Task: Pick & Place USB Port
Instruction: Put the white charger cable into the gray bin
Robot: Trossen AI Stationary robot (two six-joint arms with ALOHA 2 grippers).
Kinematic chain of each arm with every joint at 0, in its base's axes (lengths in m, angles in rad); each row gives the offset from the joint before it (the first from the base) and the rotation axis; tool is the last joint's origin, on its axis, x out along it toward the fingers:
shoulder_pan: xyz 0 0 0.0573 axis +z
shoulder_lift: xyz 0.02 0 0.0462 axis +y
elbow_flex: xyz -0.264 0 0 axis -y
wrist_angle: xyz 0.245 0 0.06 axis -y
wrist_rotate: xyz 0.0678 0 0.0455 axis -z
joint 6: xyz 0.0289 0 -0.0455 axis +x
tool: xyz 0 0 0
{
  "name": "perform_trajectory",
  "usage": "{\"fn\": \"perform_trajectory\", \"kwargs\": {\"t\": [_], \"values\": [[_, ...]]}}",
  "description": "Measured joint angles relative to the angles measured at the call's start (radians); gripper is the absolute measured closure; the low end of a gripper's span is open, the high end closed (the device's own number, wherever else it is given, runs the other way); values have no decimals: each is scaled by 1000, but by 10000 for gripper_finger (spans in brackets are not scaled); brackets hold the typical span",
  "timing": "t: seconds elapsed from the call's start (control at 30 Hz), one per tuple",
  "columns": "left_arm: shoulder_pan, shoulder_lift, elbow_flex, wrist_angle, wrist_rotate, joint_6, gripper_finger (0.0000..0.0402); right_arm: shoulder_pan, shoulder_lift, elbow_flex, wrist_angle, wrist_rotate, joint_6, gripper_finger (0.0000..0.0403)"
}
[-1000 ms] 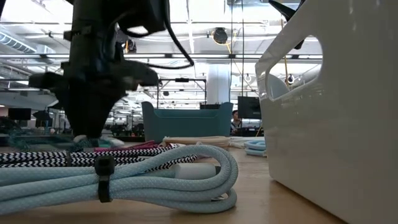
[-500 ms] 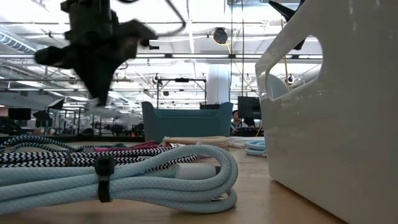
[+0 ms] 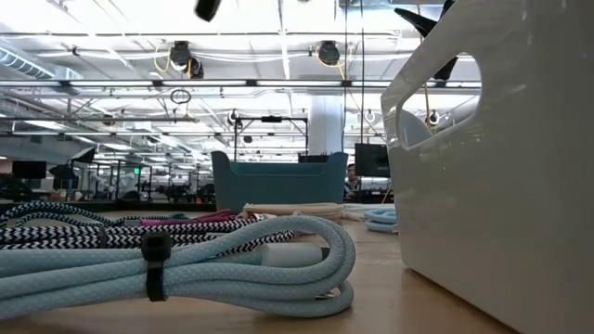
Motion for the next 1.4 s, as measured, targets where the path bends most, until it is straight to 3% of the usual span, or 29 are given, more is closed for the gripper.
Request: {"fn": "perform_trajectory", "kwargs": {"t": [0.1,0.33,0.6,0.83,1.07,1.2,1.4], "values": [[36,7,0,92,37,55,398,38,38,0,63,34,1,192],[100,7,0,135,136,89,399,86,118,2,170,130,-5,192],[130,107,49,252,279,80,400,92,149,1,192,134,0,192],[132,295,253,164,380,65,400,92,169,1,215,135,0,192],[133,336,338,29,400,68,399,92,165,1,220,118,9,197],[138,325,339,15,398,66,397,100,165,1,217,100,29,233],[145,325,340,19,397,65,397,115,166,1,213,95,7,349]]}}
